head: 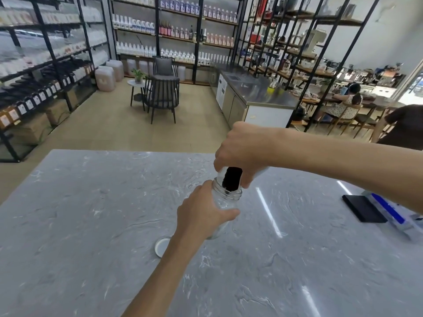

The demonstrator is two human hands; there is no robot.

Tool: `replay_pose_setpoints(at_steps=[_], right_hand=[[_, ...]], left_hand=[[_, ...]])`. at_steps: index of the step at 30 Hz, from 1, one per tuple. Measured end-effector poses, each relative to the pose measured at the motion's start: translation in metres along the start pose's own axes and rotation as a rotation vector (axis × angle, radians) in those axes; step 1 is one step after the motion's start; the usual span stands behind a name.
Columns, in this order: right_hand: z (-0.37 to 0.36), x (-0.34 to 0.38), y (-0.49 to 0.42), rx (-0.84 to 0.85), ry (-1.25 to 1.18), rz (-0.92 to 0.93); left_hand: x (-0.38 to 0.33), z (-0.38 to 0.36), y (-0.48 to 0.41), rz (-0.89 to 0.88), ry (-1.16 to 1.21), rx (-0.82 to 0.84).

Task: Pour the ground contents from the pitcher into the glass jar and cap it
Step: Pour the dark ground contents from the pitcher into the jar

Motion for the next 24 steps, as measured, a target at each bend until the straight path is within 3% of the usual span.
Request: replay_pose_setpoints(at_steps=[24], right_hand=[[0.002, -0.012, -0.008, 0.054, 0.063, 0.02]], left_hand=[[-0.009, 0.005, -0.019, 0.004, -0.101, -0.006]])
Point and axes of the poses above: each hand's wrist, its own y-axis away from the middle knuckle, its own z-axis out of the back of the hand, x = y × z, the point moved 8 cm from there along -y, towards the middle knuckle, and after that the axes turned 8 degrees about -z, right-handed, at the moved point
